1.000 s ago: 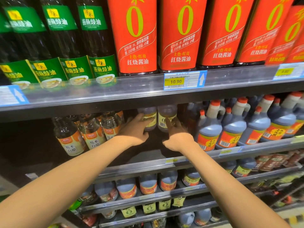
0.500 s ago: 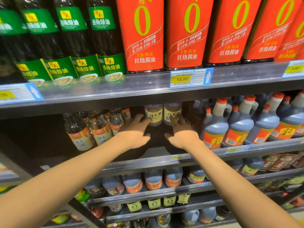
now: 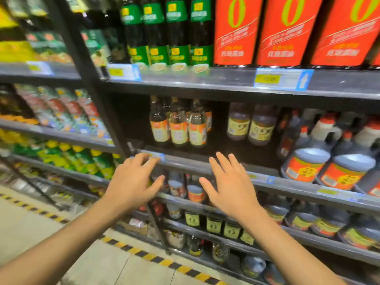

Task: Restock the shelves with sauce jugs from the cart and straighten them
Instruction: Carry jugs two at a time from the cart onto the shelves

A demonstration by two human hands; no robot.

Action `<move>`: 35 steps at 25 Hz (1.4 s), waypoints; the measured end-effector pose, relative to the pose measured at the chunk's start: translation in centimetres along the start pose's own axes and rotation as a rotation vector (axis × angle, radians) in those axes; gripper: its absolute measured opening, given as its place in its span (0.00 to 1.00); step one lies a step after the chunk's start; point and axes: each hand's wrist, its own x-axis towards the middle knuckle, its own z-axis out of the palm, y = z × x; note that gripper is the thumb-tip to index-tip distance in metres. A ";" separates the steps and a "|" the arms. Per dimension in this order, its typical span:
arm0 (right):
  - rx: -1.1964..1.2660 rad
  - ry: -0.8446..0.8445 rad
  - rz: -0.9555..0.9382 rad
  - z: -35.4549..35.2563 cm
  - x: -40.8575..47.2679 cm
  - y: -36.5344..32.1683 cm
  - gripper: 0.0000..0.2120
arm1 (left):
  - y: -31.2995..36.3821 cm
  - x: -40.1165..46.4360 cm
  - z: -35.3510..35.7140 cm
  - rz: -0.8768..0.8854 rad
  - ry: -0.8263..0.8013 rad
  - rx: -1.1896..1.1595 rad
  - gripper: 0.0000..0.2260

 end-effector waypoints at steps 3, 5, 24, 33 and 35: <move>0.024 -0.074 -0.184 2.2 -2.2 -4.7 0.40 | -2.0 -9.3 -0.8 -0.230 -0.007 0.038 0.29; 0.031 -0.102 -0.261 3.8 -3.6 -7.8 0.38 | -2.7 -14.6 -1.0 -0.338 -0.031 0.078 0.28; 0.038 -0.475 -0.886 18.1 -18.0 -47.2 0.44 | -20.7 -54.4 -1.6 -1.077 -0.091 0.184 0.28; -0.015 -0.602 -0.899 24.0 -18.9 -57.0 0.34 | -29.3 -58.7 2.5 -1.151 -0.176 0.047 0.29; -0.028 -0.631 -0.896 25.5 -17.7 -58.0 0.34 | -31.3 -58.3 3.6 -1.167 -0.210 0.028 0.30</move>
